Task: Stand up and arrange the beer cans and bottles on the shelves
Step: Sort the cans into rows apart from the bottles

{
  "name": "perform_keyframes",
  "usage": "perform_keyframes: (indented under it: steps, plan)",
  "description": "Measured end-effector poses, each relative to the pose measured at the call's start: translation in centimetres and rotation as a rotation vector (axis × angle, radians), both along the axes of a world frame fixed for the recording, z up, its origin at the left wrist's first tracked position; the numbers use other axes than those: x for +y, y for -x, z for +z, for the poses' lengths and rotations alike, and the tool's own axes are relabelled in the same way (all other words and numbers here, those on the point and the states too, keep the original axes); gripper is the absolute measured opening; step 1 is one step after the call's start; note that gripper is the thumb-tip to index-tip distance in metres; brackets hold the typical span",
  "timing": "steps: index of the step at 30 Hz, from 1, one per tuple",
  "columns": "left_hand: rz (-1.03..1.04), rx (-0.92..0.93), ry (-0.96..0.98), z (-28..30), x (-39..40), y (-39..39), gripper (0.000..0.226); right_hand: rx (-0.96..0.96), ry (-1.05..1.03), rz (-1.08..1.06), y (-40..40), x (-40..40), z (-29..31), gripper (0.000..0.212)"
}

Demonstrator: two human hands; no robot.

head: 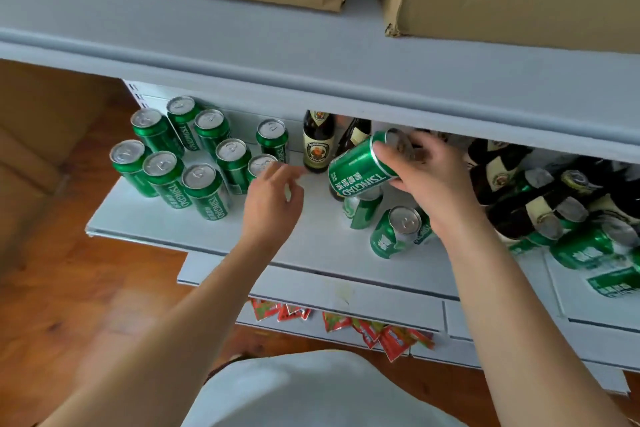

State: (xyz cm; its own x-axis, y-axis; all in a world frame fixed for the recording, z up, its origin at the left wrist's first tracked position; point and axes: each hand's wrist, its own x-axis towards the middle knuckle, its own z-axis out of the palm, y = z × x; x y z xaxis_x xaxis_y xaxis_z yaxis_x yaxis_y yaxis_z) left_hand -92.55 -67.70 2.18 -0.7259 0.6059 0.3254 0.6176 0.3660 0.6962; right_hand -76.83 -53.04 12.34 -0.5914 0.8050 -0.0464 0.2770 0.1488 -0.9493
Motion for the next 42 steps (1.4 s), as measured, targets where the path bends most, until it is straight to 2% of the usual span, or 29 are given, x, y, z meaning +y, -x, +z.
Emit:
perform_keyframes:
  steps: [1, 3, 6, 9, 11, 13, 15, 18, 19, 25, 27, 29, 33, 37, 40, 42]
  plan:
    - [0.073, 0.133, -0.013, 0.5, -1.4, 1.4, 0.028, -0.056, -0.136, 0.035, 1.3, -1.0, -0.2, 0.051]
    - [0.259, 0.263, 0.057, 0.5, -4.2, 4.4, 0.026, -0.125, -0.36, 0.086, 4.0, -3.2, -0.9, 0.048]
    - [0.418, 0.231, 0.214, 0.2, -7.2, 8.0, 0.034, -0.133, -0.54, 0.065, 7.8, -5.4, -1.5, 0.045]
    - [0.339, 0.124, 0.374, -0.5, -8.5, 10.0, 0.05, -0.058, -0.627, 0.041, 11.6, -6.3, -1.0, 0.036]
    - [0.257, 0.145, 0.507, -1.0, -8.7, 10.5, 0.058, -0.067, -0.594, 0.086, 14.0, -6.6, -0.4, 0.038]
    - [0.218, 0.2, 0.558, -1.6, -8.9, 10.8, 0.06, -0.099, -0.591, 0.102, 16.1, -6.6, -0.4, 0.046]
    - [0.21, 0.214, 0.539, -1.7, -9.2, 11.2, 0.061, -0.141, -0.594, 0.131, 17.8, -6.4, -0.4, 0.046]
    - [0.18, 0.24, 0.512, -1.7, -10.2, 12.0, 0.064, -0.387, -0.37, 0.296, 20.2, -6.3, -0.2, 0.046]
    - [0.164, 0.256, 0.496, -1.7, -10.7, 12.3, 0.064, -0.405, -0.333, 0.31, 21.3, -6.5, -0.1, 0.045]
    - [0.154, 0.279, 0.361, -2.1, -13.7, 14.3, 0.055, -0.213, -0.275, 0.411, 27.3, -9.6, -1.8, 0.036]
    - [0.149, 0.22, 0.349, -2.4, -14.8, 15.2, 0.052, -0.212, -0.341, 0.43, 28.7, -10.4, -2.7, 0.05]
    - [0.093, 0.188, 0.37, -2.6, -15.5, 15.6, 0.054, -0.245, -0.456, 0.489, 30.0, -11.4, -3.4, 0.05]
    - [0.099, 0.194, 0.398, -2.5, -15.3, 15.2, 0.057, -0.422, -0.647, 0.58, 32.3, -12.4, -6.0, 0.063]
    - [0.101, 0.181, 0.407, -2.8, -15.3, 14.9, 0.061, -0.553, -0.735, 0.637, 33.3, -12.8, -8.7, 0.059]
    - [0.136, 0.208, 0.432, -2.5, -15.2, 14.6, 0.057, -0.542, -0.753, 0.619, 32.9, -12.9, -8.3, 0.057]
    - [0.17, 0.218, 0.371, -1.7, -14.7, 14.2, 0.05, -0.473, -0.747, 0.513, 31.3, -12.6, -7.0, 0.055]
